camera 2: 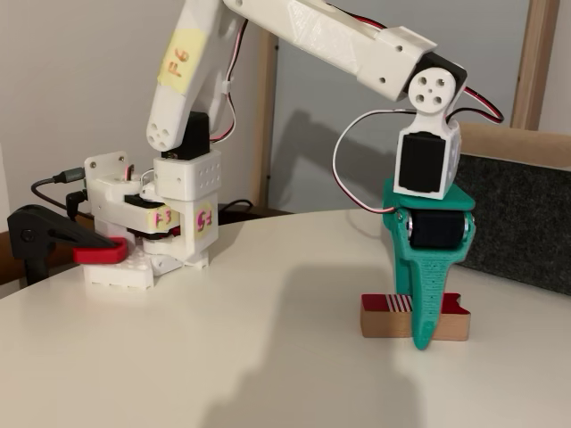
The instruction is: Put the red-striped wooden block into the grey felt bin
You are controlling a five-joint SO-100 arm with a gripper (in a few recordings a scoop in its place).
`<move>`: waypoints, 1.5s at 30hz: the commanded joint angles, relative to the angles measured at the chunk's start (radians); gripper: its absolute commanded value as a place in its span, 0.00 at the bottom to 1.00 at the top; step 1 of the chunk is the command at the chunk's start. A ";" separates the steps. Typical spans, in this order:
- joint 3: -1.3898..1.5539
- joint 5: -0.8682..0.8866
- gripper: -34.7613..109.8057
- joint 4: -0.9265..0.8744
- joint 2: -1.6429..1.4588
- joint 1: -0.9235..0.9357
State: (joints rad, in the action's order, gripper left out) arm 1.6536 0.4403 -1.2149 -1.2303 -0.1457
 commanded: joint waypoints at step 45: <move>-0.012 0.469 0.27 0.008 -0.465 0.242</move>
State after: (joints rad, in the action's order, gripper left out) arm 1.6567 0.8667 -1.2134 -1.5739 0.0629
